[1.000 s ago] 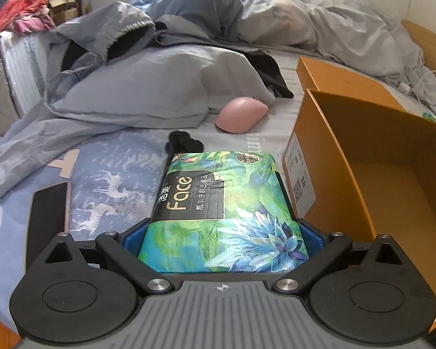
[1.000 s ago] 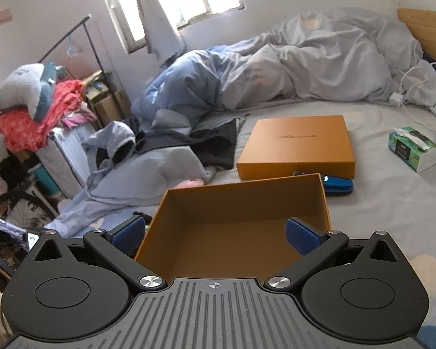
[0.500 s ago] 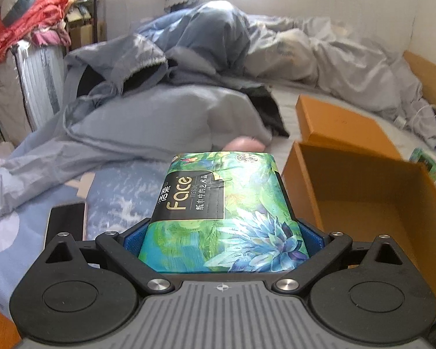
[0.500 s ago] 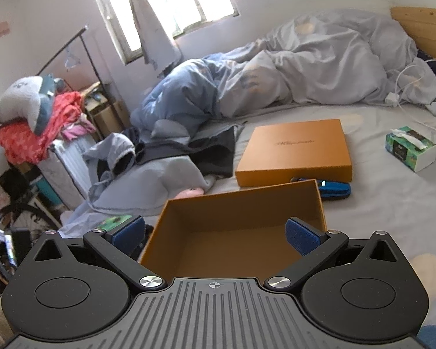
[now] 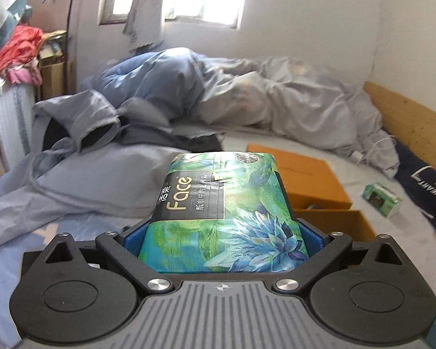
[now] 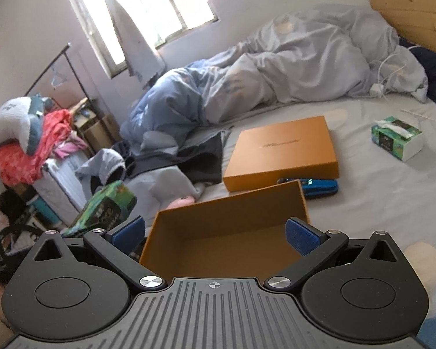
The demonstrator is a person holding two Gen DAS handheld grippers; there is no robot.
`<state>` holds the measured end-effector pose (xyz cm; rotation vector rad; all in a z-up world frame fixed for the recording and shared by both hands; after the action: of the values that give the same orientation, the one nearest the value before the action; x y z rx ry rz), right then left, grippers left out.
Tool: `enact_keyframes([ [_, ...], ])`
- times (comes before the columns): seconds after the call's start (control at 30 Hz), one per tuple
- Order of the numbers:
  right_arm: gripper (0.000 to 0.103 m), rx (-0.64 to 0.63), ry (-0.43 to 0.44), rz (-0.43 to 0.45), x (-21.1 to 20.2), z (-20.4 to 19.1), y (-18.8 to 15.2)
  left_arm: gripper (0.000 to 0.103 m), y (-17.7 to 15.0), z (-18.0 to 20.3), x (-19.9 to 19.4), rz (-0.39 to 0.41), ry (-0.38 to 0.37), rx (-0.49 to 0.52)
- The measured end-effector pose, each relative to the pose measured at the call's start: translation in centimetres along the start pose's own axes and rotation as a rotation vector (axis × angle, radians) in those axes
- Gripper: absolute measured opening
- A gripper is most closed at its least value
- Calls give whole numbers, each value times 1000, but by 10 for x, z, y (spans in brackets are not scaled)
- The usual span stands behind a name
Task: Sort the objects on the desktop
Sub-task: 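Carry the tissue pack with the left gripper over the orange box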
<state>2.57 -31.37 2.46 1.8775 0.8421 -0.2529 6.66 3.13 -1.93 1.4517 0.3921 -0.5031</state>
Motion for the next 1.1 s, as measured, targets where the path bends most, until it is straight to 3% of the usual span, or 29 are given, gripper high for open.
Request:
enact_keyframes([
  [0.2, 103, 26, -14, 7, -3, 9, 1, 99, 2, 28, 12, 2, -45, 13],
  [0.47, 103, 61, -34, 16, -7, 21, 2, 99, -13, 53, 38, -61, -63, 9],
  [0.87, 103, 98, -49, 6, -4, 33, -3, 99, -40, 68, 79, -198, -19, -1],
  [1.1, 103, 117, -56, -4, 0, 40, -7, 99, -42, 65, 102, -261, 50, -24],
])
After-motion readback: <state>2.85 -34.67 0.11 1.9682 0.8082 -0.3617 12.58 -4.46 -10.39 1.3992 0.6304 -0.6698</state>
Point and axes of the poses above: each gripper's, at about its wrist camera, not at the fingertips, and x roughly the way its jaws point, z to its right, y to its top, the point moved 3 cm from there along x, roughly the way its jaws point, and after that the axes turned 2 degrees about x, right-handed, at the moved point
